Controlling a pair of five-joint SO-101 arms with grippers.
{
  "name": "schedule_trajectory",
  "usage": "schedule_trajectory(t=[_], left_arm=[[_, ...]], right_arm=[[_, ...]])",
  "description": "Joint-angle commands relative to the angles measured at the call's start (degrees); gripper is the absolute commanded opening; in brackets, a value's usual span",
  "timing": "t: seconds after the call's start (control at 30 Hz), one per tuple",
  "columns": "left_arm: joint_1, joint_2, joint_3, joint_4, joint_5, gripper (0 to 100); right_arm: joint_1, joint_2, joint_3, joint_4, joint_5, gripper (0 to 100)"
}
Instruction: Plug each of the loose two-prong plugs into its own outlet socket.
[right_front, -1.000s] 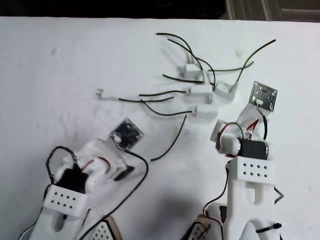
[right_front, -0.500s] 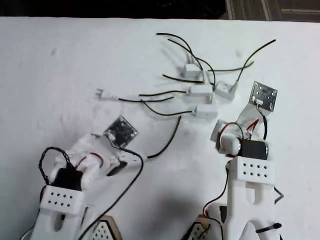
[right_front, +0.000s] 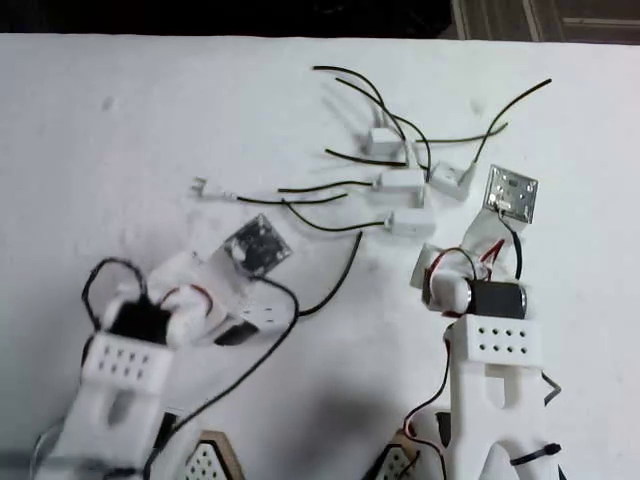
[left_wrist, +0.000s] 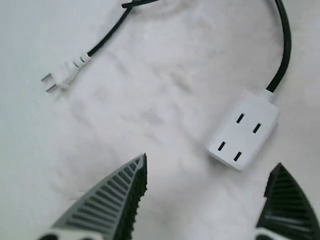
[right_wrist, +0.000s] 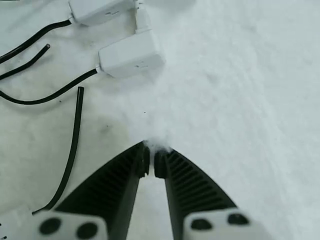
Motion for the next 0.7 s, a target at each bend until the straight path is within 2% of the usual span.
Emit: schedule_trajectory(t=[0.0, 0.27, 0.37, 0.5, 0.67], left_arm=[[0.57, 14.81, -7.56, -0.18, -0.79, 37], [5.58, 28.18, -10.64, -0.26, -4.22, 37], [6.55, 30.20, -10.64, -2.81, -3.96, 37], [6.73, 32.75, -10.37, -7.38, -3.96, 29], [9.19, 35.38, -10.73, -8.18, -3.96, 21]], right_arm=[[-0.48, -0.13, -0.35, -0.84, -0.18, 2.0], [-0.40, -0.22, -0.35, -0.84, -0.18, 2.0], [-0.31, -0.31, -0.35, -0.84, -0.18, 2.0], [-0.22, -0.31, -0.35, -0.84, -0.18, 2.0], [-0.22, -0.31, -0.35, -0.84, -0.18, 2.0]])
